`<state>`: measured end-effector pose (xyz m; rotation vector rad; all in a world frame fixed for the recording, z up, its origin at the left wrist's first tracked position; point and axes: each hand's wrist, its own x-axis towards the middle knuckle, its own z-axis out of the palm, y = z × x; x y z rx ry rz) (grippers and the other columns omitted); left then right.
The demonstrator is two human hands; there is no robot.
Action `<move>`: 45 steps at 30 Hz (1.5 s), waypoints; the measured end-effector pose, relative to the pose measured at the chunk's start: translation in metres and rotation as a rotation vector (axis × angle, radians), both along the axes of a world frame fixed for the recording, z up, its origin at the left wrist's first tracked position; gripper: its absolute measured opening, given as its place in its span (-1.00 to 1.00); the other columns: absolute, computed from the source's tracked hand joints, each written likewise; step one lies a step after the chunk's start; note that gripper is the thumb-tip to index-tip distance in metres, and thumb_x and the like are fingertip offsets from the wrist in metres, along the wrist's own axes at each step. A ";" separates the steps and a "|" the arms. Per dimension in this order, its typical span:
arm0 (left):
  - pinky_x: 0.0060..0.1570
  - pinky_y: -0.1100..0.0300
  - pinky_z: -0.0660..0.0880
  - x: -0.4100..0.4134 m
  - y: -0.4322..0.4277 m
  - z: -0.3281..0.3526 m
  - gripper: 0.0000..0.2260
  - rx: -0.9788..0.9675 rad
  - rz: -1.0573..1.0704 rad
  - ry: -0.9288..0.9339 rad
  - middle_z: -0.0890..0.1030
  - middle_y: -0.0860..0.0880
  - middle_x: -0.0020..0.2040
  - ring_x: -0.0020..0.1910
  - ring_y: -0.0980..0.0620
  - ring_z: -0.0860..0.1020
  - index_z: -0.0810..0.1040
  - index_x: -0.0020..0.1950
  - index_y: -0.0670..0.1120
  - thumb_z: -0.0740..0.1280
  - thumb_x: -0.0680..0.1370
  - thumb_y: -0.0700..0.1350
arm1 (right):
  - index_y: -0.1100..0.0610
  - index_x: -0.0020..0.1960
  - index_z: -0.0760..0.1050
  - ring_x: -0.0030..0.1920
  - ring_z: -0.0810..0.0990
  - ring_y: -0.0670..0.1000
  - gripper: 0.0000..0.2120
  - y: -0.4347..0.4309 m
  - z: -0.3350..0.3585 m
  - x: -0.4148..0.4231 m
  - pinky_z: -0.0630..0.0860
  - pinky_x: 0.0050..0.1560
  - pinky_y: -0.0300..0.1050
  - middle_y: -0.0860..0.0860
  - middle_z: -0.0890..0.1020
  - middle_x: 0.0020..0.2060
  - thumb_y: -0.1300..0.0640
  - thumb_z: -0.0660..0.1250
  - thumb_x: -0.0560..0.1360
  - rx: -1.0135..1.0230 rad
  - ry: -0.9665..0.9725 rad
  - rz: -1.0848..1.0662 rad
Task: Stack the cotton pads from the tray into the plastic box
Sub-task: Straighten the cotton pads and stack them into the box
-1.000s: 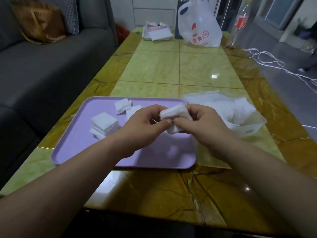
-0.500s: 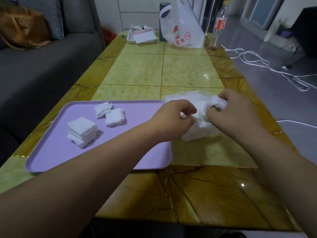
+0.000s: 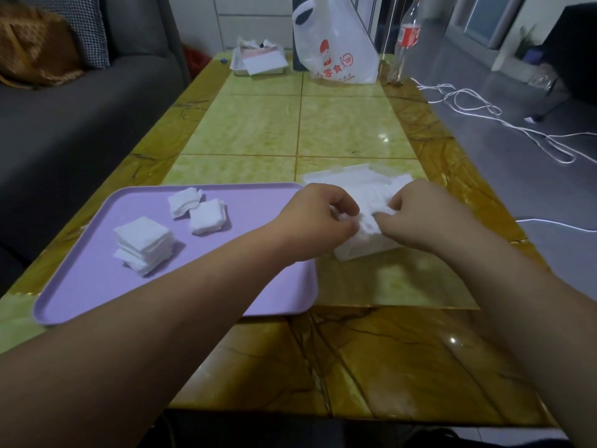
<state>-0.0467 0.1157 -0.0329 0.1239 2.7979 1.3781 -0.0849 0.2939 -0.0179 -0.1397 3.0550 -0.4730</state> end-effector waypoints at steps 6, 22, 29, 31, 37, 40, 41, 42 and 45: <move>-0.49 0.51 0.30 0.001 0.002 0.001 -0.92 -0.074 0.022 0.024 0.55 0.17 -0.31 -0.40 0.29 0.49 0.73 -0.01 0.00 0.49 0.52 -0.05 | 0.14 -0.30 0.42 -0.35 0.47 0.06 -0.73 -0.011 0.004 0.005 0.26 -0.35 -0.16 0.02 0.50 -0.36 0.00 0.28 0.48 0.111 -0.028 -0.008; -0.04 0.09 0.61 0.019 -0.024 -0.002 -0.94 -0.029 0.073 0.199 0.66 0.09 -0.05 -0.10 0.18 0.64 0.68 -0.05 0.02 0.41 0.54 -0.11 | 0.06 0.03 0.61 0.11 0.57 0.18 -0.65 -0.062 0.027 0.027 0.46 0.04 0.03 0.06 0.63 -0.02 -0.13 0.16 0.60 0.079 0.324 0.074; 0.30 -0.10 0.44 0.037 -0.139 -0.013 -0.73 -0.492 0.416 0.147 0.53 -0.02 0.32 0.33 -0.14 0.48 0.63 0.20 0.06 0.41 0.51 0.01 | 0.04 0.42 0.48 0.38 0.50 0.07 -0.57 -0.141 -0.035 0.051 0.46 0.36 0.09 0.02 0.55 0.36 -0.07 0.20 0.61 -0.321 0.001 0.435; 0.44 -0.24 0.26 0.041 -0.168 -0.019 -0.50 -0.655 0.491 -0.042 0.31 -0.05 0.56 0.54 -0.19 0.24 0.45 0.44 0.16 0.35 0.51 0.21 | 0.06 0.44 0.46 0.37 0.50 0.08 -0.56 -0.151 -0.044 0.049 0.45 0.37 0.08 0.04 0.53 0.37 -0.07 0.23 0.62 -0.303 -0.024 0.450; 0.49 -0.36 0.10 0.026 -0.201 -0.037 -0.18 -0.598 0.367 -0.217 -0.06 0.07 0.69 0.65 -0.15 -0.02 0.09 0.63 0.25 0.25 0.45 0.49 | 0.10 0.42 0.49 0.37 0.50 0.05 -0.61 -0.156 -0.054 0.045 0.40 0.41 -0.05 0.03 0.53 0.37 0.05 0.29 0.62 -0.313 0.012 0.477; 0.50 -0.23 0.21 0.019 -0.196 -0.038 -0.24 -0.634 0.266 -0.163 0.11 0.13 0.66 0.62 -0.02 0.16 0.17 0.62 0.18 0.18 0.48 0.47 | 0.11 0.46 0.45 0.44 0.43 0.02 -0.59 -0.153 -0.055 0.043 0.30 0.45 -0.14 0.02 0.49 0.43 0.07 0.28 0.63 -0.315 0.032 0.485; 0.50 -0.19 0.23 0.019 -0.192 -0.039 -0.29 -0.654 0.229 -0.131 0.16 0.14 0.65 0.61 0.01 0.18 0.21 0.61 0.18 0.18 0.52 0.44 | 0.13 0.48 0.43 0.47 0.40 0.02 -0.57 -0.152 -0.056 0.042 0.25 0.46 -0.17 0.03 0.47 0.46 0.08 0.28 0.63 -0.313 0.034 0.487; 0.50 -0.16 0.24 0.020 -0.189 -0.041 -0.33 -0.660 0.180 -0.088 0.20 0.14 0.64 0.61 0.04 0.19 0.24 0.60 0.18 0.19 0.55 0.41 | 0.14 0.49 0.41 0.49 0.38 0.02 -0.56 -0.151 -0.057 0.041 0.21 0.46 -0.20 0.04 0.46 0.47 0.10 0.28 0.63 -0.313 0.037 0.490; 0.48 -0.08 0.31 0.028 -0.173 -0.046 -0.42 -0.544 0.005 0.022 0.35 0.18 0.57 0.58 0.14 0.26 0.37 0.54 0.21 0.13 0.56 0.37 | 0.17 0.46 0.45 0.46 0.40 0.05 -0.58 -0.149 -0.056 0.040 0.22 0.38 -0.28 0.08 0.50 0.43 0.16 0.30 0.60 -0.318 0.040 0.509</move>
